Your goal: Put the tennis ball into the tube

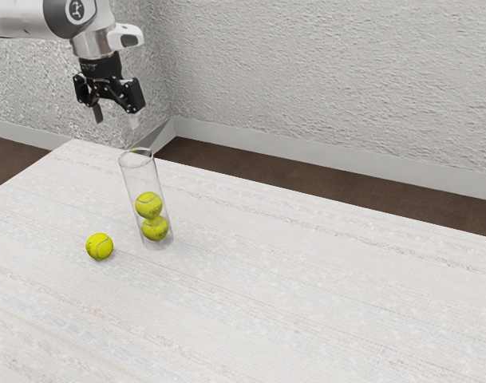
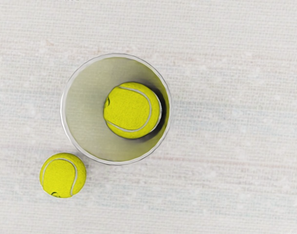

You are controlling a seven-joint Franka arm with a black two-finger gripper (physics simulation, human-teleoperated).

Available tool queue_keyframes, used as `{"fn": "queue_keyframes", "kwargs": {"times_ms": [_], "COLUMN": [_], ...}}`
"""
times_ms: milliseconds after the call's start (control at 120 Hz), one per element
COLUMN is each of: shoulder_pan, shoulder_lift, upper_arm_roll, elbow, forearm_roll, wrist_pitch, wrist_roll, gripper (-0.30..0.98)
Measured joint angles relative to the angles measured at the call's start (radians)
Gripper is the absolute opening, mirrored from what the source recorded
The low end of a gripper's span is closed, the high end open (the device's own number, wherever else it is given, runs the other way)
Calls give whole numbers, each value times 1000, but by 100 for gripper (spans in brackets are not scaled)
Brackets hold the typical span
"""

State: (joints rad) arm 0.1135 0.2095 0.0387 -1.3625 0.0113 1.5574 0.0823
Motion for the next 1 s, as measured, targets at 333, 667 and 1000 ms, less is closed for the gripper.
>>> {"fn": "queue_keyframes", "kwargs": {"times_ms": [333, 667, 1000], "shoulder_pan": [2, 1, 2], "shoulder_lift": [-42, -33, -38], "upper_arm_roll": [106, 142, 172], "elbow": [-132, -393, -646], "forearm_roll": [30, 96, 87], "wrist_pitch": [19, 214, 537], "wrist_roll": [51, 127, 248], "gripper": [69, 69, 69]}}
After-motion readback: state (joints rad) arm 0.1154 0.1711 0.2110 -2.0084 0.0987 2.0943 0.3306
